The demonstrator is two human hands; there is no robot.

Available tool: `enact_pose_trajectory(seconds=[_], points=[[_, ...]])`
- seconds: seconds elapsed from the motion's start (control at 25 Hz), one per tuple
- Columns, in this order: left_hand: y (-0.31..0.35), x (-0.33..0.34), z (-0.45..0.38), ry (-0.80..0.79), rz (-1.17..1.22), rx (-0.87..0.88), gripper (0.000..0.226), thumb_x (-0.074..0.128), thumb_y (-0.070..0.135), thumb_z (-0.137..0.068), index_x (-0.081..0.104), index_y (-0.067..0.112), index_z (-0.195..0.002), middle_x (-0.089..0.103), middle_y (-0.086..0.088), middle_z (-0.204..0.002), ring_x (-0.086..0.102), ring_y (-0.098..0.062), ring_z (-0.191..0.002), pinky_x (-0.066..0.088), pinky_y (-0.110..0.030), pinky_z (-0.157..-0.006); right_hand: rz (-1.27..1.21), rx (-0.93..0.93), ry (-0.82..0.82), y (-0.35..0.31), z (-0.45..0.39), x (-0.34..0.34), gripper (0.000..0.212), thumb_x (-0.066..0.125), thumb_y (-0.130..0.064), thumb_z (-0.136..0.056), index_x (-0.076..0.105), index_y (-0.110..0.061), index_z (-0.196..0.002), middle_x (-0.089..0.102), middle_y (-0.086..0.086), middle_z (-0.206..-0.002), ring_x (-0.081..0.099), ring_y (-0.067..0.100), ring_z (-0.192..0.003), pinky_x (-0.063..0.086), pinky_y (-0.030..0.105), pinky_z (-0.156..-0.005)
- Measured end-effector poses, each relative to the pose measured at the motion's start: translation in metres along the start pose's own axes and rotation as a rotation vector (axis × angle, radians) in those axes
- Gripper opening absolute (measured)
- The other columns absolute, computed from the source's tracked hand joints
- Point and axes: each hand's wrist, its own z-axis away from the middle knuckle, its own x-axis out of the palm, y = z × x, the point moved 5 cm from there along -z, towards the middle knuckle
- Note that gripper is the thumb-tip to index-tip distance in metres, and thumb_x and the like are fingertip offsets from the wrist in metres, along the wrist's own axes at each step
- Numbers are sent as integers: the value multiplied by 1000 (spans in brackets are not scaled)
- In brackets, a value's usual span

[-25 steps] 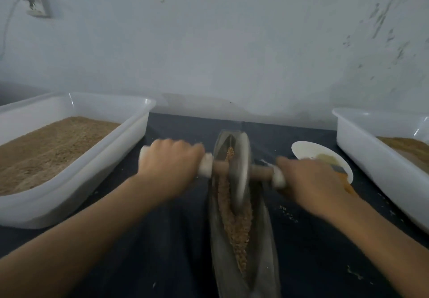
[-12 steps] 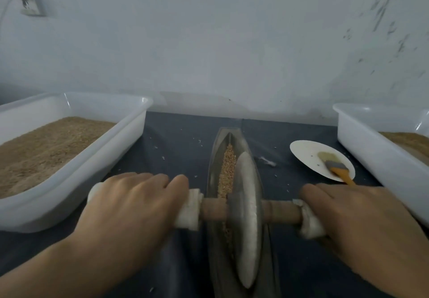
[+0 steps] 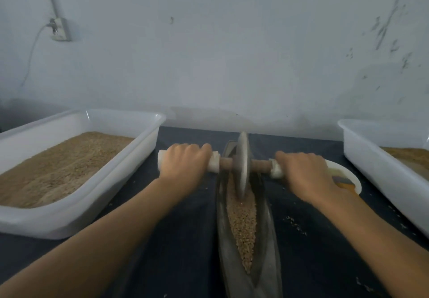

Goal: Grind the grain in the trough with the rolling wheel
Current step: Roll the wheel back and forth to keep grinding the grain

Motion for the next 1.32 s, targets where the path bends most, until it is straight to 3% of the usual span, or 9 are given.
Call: enact_pose_trajectory(seconds=[0.12,0.2,0.52,0.72,0.92,1.04,1.12,1.2,1.32], points=[[8,-29,72,109,28,202,47,81,34,-51,40,29,-74,54,8,-63,55,-18,-53,30,-28,-50,-34,-166,40,-9,72,-14,38,64,-42,-66,28,-34,-75,41,-12,-59,47,12,-52,31,30,-44],[6,-45,103,217,44,277,52,82,22,-34,42,28,-67,41,9,-52,45,-18,-41,22,-25,-47,-105,-229,214,-11,100,-36,46,59,-47,-47,22,-34,-70,23,-14,-52,38,10,-34,9,19,-39],[2,1,-16,-37,-38,-90,12,56,31,-85,46,26,-89,64,3,-90,61,-24,-79,38,-32,-63,16,43,52,0,-20,4,26,61,-35,-83,37,-26,-87,62,-1,-85,50,24,-67,33,33,-59],[6,-12,23,38,-36,24,30,65,35,-78,37,28,-82,56,8,-75,55,-18,-65,31,-30,-54,-41,-14,16,-2,17,4,31,66,-36,-79,36,-30,-82,57,-7,-74,50,17,-63,29,30,-53],[1,-51,117,217,71,216,64,82,28,-40,26,31,-70,35,7,-50,41,-19,-39,9,-21,-46,-109,-310,337,-12,112,-56,37,70,-37,-44,39,-28,-64,38,-7,-47,36,11,-35,2,16,-46],[5,-39,92,7,-73,195,62,80,38,-46,24,34,-73,34,11,-53,33,-14,-42,5,-23,-46,-64,-253,55,-16,93,-34,51,77,-38,-54,30,-36,-73,37,-11,-54,34,8,-45,16,19,-41],[5,-16,44,-20,-120,90,38,69,41,-70,33,33,-79,49,10,-66,47,-15,-56,23,-27,-49,-3,-91,-25,-8,50,-7,35,68,-41,-75,34,-35,-82,49,-11,-67,49,13,-61,37,32,-52],[3,-3,-3,-43,-85,5,15,59,33,-83,45,29,-88,62,4,-85,60,-23,-75,33,-31,-60,-25,24,-5,-2,6,6,25,62,-40,-84,42,-29,-94,62,-4,-85,59,23,-76,44,35,-63],[5,2,-25,11,-79,-15,14,57,28,-85,44,24,-87,64,1,-88,53,-22,-70,32,-33,-61,-51,84,34,-2,-22,12,24,60,-40,-87,45,-24,-94,65,3,-90,59,28,-79,40,35,-62]])
